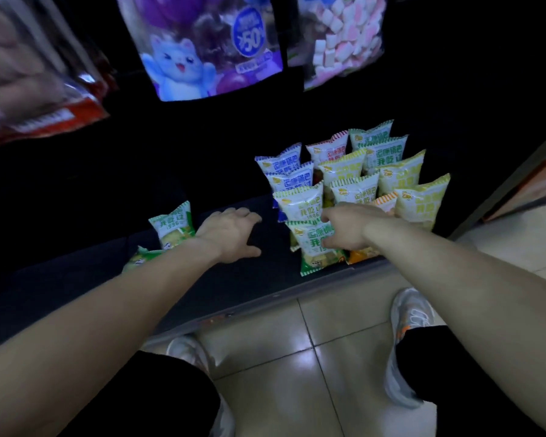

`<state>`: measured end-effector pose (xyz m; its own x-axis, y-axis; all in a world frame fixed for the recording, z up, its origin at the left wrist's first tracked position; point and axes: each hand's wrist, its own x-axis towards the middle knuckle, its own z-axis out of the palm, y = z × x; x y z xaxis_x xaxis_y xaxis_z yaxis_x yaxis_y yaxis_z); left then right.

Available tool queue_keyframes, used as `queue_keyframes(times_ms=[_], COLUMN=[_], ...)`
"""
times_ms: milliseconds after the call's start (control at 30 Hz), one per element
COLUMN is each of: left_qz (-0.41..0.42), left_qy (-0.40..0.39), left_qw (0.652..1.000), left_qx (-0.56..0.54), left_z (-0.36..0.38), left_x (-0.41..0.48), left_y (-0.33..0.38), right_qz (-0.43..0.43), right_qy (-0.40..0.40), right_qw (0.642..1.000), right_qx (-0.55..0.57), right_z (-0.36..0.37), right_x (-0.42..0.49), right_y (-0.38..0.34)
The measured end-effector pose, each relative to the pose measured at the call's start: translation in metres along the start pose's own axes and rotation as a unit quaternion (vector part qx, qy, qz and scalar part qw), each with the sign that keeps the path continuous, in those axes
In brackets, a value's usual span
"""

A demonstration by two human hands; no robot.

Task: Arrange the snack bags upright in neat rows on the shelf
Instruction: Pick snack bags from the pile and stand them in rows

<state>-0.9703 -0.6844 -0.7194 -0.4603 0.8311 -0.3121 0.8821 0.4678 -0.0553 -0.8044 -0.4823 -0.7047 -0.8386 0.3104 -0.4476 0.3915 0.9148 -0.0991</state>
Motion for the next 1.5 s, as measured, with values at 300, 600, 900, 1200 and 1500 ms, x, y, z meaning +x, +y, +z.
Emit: queue_keyframes(times_ms=[300,600,900,1200,1500], left_qz=[-0.145,-0.244,-0.278,-0.315,-0.324], left_qy=[-0.057,-0.067,-0.039,-0.029,-0.029], left_qw=[0.982,0.948,0.923,0.901,0.892], left_qx=[-0.103,-0.191,-0.265,-0.298,-0.313], left_z=[0.014,0.082,0.125,0.127,0.113], left_x=[-0.122,-0.172,-0.171,-0.167,-0.171], left_y=[-0.124,-0.211,-0.27,-0.3,-0.3], right_qz=[-0.113,-0.15,-0.151,-0.078,-0.136], right_qy=[0.042,-0.023,0.027,-0.002,-0.044], right_qw=[0.993,0.987,0.986,0.997,0.987], right_qx=[0.015,0.053,0.065,0.005,0.076], right_z=[0.012,0.041,0.092,0.114,0.116], right_x=[0.025,0.091,0.209,0.254,0.22], right_y=[-0.129,-0.237,-0.366,-0.418,-0.393])
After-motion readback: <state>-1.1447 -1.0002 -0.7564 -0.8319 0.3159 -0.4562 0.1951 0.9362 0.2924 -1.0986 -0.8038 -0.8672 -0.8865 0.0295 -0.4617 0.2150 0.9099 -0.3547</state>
